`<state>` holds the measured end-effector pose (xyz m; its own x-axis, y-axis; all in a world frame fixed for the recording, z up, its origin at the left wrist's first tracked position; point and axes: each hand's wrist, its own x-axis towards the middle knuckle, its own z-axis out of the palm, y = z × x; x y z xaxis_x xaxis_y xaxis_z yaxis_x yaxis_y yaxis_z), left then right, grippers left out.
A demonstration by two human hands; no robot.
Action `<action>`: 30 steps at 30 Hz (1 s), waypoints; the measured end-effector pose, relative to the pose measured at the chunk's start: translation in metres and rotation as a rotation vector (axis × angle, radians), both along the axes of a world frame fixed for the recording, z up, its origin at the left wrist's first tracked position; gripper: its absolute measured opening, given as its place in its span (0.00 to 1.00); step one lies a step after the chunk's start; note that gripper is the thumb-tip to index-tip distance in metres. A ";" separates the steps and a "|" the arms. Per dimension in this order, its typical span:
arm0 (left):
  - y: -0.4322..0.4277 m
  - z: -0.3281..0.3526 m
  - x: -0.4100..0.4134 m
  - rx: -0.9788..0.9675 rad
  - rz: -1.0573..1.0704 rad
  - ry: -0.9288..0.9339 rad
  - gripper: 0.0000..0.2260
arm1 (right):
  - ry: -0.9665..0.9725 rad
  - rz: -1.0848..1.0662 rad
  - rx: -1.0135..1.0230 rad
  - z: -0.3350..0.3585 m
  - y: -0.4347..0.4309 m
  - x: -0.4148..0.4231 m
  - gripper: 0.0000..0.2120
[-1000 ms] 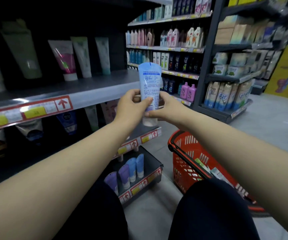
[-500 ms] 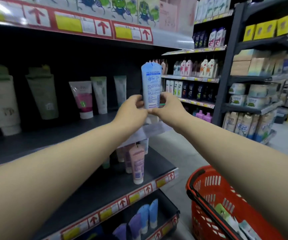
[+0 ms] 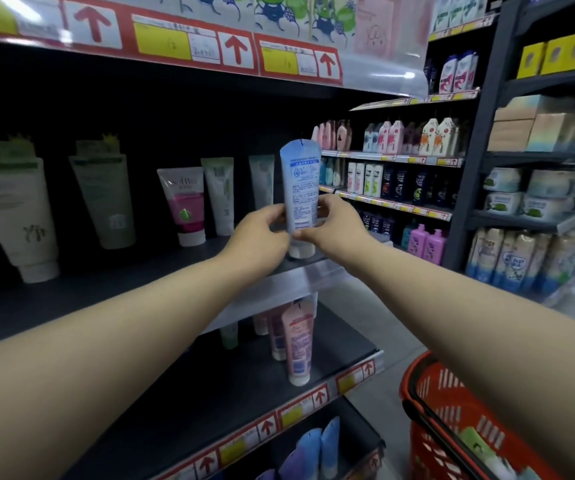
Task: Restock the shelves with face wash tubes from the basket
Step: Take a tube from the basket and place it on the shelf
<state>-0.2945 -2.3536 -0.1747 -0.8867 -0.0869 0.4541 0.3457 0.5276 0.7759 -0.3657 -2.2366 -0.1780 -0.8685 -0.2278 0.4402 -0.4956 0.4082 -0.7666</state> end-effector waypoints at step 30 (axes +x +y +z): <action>0.124 -0.198 -0.053 0.292 -0.028 -0.346 0.28 | -0.290 -0.136 0.016 -0.194 0.106 -0.049 0.31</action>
<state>-0.3475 -2.2296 -0.3726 -0.9859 -0.1411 0.0905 0.0506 0.2640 0.9632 -0.4149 -2.1310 -0.3717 -0.9802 -0.1059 0.1674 -0.1977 0.4687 -0.8610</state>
